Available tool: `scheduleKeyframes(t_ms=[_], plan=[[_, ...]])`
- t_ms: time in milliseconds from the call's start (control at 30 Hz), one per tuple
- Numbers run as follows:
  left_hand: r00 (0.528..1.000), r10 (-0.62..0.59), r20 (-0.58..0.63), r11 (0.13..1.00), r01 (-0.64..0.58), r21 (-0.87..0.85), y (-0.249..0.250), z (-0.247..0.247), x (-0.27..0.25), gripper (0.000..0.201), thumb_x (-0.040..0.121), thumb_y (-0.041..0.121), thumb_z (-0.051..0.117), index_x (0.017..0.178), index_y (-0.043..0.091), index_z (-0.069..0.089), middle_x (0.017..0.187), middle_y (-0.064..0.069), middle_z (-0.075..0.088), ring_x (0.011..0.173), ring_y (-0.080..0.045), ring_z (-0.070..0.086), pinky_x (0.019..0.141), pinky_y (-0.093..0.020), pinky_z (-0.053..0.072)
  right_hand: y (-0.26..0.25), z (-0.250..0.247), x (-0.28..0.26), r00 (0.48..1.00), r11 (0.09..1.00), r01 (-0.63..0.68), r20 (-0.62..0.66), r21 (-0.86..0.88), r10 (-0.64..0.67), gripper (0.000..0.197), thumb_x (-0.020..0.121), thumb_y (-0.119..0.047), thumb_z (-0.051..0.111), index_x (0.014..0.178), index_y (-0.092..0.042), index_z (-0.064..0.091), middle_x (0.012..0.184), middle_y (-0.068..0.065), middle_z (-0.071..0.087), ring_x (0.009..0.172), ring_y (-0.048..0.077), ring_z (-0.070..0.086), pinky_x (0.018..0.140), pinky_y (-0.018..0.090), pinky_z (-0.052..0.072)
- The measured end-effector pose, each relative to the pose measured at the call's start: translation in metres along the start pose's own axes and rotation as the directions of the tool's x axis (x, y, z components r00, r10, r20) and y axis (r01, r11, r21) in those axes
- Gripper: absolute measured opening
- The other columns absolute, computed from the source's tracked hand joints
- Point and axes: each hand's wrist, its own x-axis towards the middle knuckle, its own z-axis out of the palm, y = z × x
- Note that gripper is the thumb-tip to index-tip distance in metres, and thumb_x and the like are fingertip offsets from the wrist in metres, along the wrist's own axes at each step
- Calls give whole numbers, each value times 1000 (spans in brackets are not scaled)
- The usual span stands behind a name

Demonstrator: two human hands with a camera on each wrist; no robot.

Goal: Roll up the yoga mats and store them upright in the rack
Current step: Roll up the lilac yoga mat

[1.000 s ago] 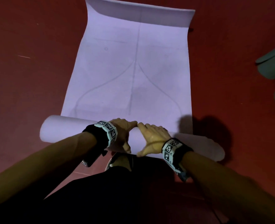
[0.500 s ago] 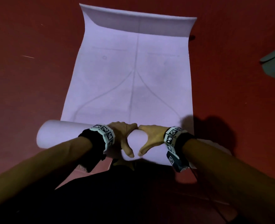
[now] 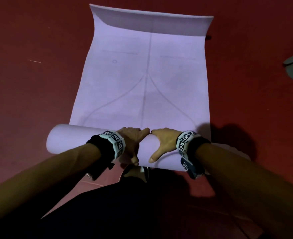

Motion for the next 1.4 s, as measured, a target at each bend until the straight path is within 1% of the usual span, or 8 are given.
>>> scheduleKeyframes(t_ms=[133, 267, 400, 533, 767, 1000, 1167, 1400], plan=[[997, -52, 51, 986, 59, -156, -7, -10, 8, 84, 46, 43, 89, 113, 40, 38, 94, 8, 66, 94, -22, 67, 84, -41, 56, -4, 9, -8, 997, 989, 7, -81, -149, -20, 112, 51, -83, 75, 134, -19, 35, 126, 3, 54, 110, 26, 56, 93, 45, 47], [995, -9, 98, 989, 23, -147, -6, -10, 11, 88, 43, 46, 94, 108, 38, 33, 105, 3, 64, 100, -23, 64, 87, -44, 55, 0, 26, -10, 980, 971, 14, -189, -239, -61, 112, 48, -84, 76, 131, -20, 36, 120, 1, 54, 107, 27, 56, 84, 45, 44], [998, 35, -49, 993, -29, 113, -8, 0, 9, 122, 37, 74, 83, 134, 32, 23, 119, -4, 54, 109, -30, 56, 93, -48, 46, 8, 3, 6, 987, 998, 0, -158, -65, -10, 92, 41, -82, 77, 115, -34, 49, 109, -9, 64, 96, 21, 63, 84, 43, 55], [983, 28, -179, 971, 15, 238, -8, 9, 12, 127, 42, 67, 84, 144, 26, 21, 122, -4, 51, 110, -30, 54, 93, -47, 43, 9, -19, 17, 1000, 1000, 13, -9, 7, -13, 80, 52, -67, 88, 112, -25, 58, 106, -8, 66, 95, 17, 63, 86, 35, 53], [1000, -25, -13, 998, 26, 56, -12, -27, 26, 108, 45, 55, 90, 130, 30, 28, 113, -4, 58, 107, -30, 60, 92, -44, 48, 13, 6, 4, 972, 971, -27, -234, -239, -30, 129, 46, -88, 70, 146, -21, 24, 134, 5, 49, 117, 31, 52, 95, 54, 43], [960, -21, -279, 963, 94, 251, -4, -2, 16, 123, 45, 75, 76, 144, 28, 20, 116, -3, 52, 106, -30, 54, 91, -45, 40, 16, -19, 17, 978, 992, -27, -210, -122, 1, 90, 46, -75, 79, 116, -28, 47, 108, -6, 63, 94, 24, 61, 80, 40, 51], [994, -18, -104, 994, 29, 105, -6, 1, 11, 104, 47, 61, 83, 133, 34, 30, 112, -1, 55, 105, -29, 57, 86, -43, 40, 15, -12, 19, 999, 999, 7, 42, 43, -9, 85, 50, -68, 88, 118, -29, 56, 112, -9, 64, 101, 16, 61, 86, 32, 50], [997, -77, -16, 995, 76, -59, -10, -8, 19, 83, 52, 58, 86, 114, 41, 33, 104, 4, 59, 99, -23, 60, 88, -39, 48, 4, 22, -5, 975, 978, -13, -221, -210, -34, 123, 50, -83, 73, 145, -22, 24, 132, 4, 47, 116, 29, 52, 95, 51, 45]])
